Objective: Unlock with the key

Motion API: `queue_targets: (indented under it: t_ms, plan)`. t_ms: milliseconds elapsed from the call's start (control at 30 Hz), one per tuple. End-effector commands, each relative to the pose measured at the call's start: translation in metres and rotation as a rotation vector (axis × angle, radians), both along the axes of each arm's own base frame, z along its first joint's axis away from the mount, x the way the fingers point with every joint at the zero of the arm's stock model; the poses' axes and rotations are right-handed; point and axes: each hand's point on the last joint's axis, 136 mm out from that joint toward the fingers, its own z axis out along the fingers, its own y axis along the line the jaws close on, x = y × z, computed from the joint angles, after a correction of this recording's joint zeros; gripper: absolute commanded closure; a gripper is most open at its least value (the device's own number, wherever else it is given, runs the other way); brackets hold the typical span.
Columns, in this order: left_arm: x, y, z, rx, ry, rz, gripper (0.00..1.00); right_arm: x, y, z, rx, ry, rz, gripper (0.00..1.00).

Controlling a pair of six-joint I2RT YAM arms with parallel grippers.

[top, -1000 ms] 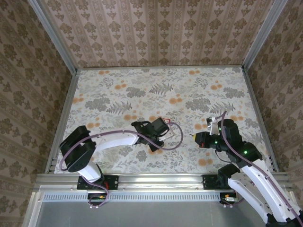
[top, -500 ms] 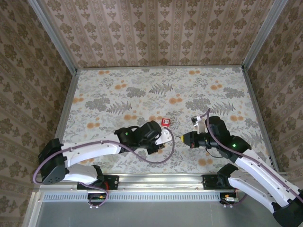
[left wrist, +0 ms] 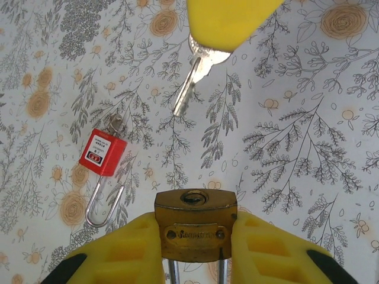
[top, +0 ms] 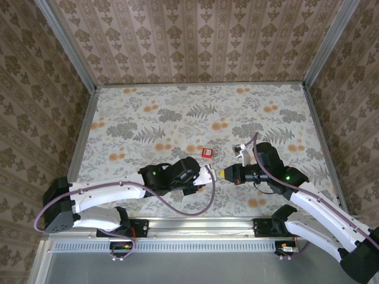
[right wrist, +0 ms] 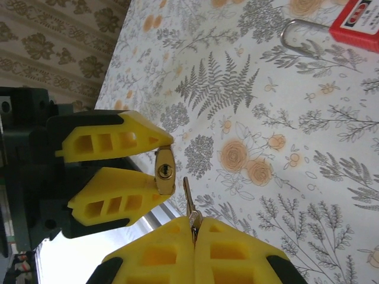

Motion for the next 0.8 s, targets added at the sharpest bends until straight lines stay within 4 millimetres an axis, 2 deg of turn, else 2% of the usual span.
queue_targets:
  t_ms: [0, 767]
  plan:
    - [0.002, -0.003, 0.007, -0.013, -0.048, -0.012, 0.77, -0.005, 0.011, 0.020, 0.057, -0.032, 0.065, 0.97]
    - [-0.002, -0.008, 0.011, 0.011, -0.080, -0.047, 0.78, -0.014, 0.022, 0.003, 0.060, 0.013, 0.132, 0.96]
